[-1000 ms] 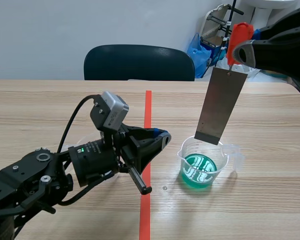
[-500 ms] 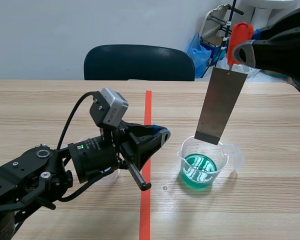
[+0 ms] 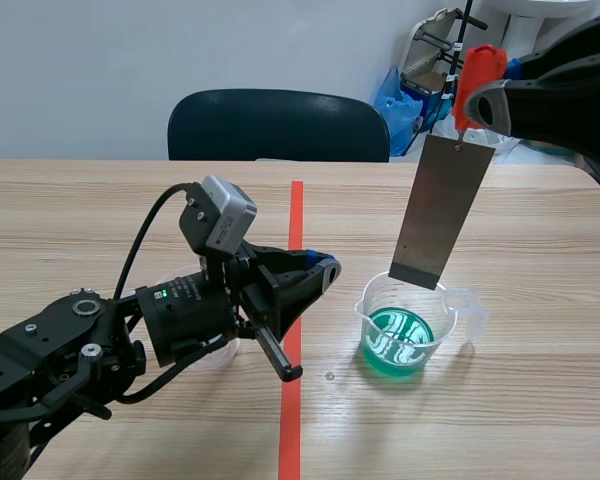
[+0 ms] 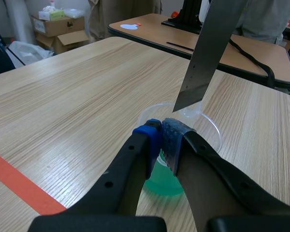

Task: Do the redox reaction experiment

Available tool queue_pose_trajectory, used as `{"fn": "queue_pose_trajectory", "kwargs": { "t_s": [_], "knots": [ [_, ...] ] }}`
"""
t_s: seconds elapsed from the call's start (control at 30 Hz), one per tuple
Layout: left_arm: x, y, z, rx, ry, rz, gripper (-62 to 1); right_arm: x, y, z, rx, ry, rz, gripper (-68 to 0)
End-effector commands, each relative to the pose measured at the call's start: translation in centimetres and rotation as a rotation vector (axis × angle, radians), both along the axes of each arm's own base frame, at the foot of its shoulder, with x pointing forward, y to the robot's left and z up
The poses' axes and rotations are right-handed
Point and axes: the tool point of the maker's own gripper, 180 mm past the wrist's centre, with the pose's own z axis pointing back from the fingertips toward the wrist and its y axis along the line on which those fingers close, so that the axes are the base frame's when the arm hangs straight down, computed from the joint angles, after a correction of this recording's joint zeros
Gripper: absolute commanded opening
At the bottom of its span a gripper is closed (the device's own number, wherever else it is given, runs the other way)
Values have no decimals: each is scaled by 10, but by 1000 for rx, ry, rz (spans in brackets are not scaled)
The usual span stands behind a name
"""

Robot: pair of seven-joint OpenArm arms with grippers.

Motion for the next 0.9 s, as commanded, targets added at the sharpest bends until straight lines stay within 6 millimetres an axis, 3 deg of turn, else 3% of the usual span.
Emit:
{"fn": "queue_pose_trajectory", "kwargs": {
  "t_s": [0.0,0.3,0.43,0.63,0.87],
  "knots": [
    [1,-3,9,-32,-15,-2,-585,4,-2,13,12,-35,-4,-669],
    [2,-2,9,-28,-15,-2,-585,4,-2,13,12,-35,-4,-669],
    [0,10,2,7,-16,-1,-585,4,-2,13,12,-36,-4,-669],
    [-9,63,-7,59,-31,20,-585,4,-2,13,12,-36,-4,-669],
    [-41,143,9,96,-27,64,-586,4,-2,13,12,-36,-4,-668]
  ]
}}
